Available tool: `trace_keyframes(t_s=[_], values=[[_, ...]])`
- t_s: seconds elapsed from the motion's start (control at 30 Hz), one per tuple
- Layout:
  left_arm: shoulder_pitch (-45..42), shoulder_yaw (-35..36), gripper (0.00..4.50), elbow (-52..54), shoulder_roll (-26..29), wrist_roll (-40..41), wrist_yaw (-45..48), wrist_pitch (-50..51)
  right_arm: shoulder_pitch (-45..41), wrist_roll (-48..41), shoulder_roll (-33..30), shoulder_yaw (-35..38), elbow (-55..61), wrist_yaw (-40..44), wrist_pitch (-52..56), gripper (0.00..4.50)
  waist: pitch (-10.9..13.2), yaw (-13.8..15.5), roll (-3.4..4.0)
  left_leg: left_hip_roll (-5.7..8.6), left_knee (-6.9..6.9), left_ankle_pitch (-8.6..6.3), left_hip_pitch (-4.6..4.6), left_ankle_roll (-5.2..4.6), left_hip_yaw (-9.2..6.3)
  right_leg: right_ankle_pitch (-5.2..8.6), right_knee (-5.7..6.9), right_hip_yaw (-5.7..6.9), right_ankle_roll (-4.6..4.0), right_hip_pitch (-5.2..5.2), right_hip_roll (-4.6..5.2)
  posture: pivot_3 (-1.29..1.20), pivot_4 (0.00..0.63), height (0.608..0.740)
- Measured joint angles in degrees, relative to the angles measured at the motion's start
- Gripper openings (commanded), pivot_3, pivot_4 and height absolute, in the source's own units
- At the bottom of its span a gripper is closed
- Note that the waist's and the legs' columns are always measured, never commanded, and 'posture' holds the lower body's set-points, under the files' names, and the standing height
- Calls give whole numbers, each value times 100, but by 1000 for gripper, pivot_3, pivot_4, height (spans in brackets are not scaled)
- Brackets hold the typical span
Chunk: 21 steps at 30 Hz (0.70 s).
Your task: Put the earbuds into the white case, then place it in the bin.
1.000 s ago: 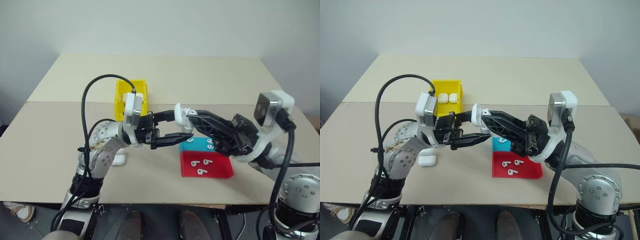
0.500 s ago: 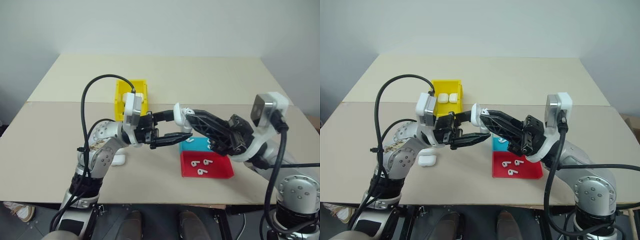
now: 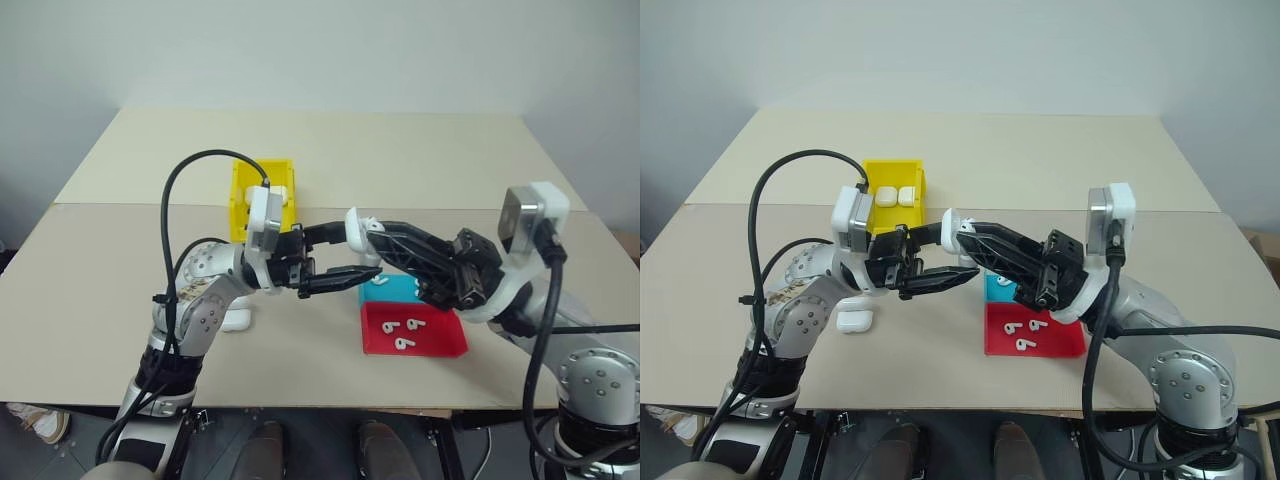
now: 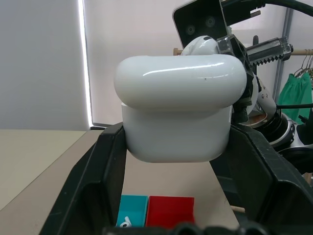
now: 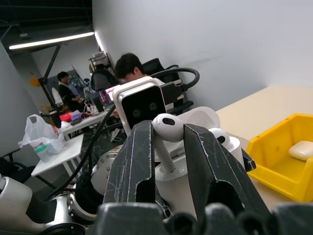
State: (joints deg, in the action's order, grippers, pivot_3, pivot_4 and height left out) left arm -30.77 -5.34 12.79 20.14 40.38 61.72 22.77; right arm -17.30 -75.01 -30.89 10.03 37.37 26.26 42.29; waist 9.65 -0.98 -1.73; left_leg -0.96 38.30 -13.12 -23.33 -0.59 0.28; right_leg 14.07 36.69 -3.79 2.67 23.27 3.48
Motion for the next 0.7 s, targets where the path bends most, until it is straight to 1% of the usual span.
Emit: trace_keyframes(t_s=[0.47, 0.53, 0.57, 0.7], values=[[1, -1, 2763, -30, -5, -83, -33, 0, -15, 183, -103, -67, -10, -60, -46, 673, 0, 4, 0, 0, 0, 0, 0, 0, 0, 0, 0, 0, 0, 0, 0, 0, 150, 740], [2, -1, 2763, -30, -12, -92, -31, 0, -6, 190, -116, -66, -10, -55, -51, 1389, 0, 3, 0, 0, 0, 0, 0, 0, 0, 0, 0, 0, 0, 0, 0, 0, 150, 740], [3, 2, 2763, -30, -18, -95, -32, 0, 2, 195, -131, -69, -10, -48, -52, 1586, 0, 3, 0, 0, 0, 0, 0, 0, 0, 0, 0, 0, 0, 0, 0, 0, 150, 740], [8, 14, 2763, -87, -21, -104, -52, 0, 5, 192, -153, -111, 25, 6, -52, 2893, 0, 2, 0, 0, 0, 0, 0, 0, 0, 0, 1, 0, 0, 0, 0, 0, 150, 740]])
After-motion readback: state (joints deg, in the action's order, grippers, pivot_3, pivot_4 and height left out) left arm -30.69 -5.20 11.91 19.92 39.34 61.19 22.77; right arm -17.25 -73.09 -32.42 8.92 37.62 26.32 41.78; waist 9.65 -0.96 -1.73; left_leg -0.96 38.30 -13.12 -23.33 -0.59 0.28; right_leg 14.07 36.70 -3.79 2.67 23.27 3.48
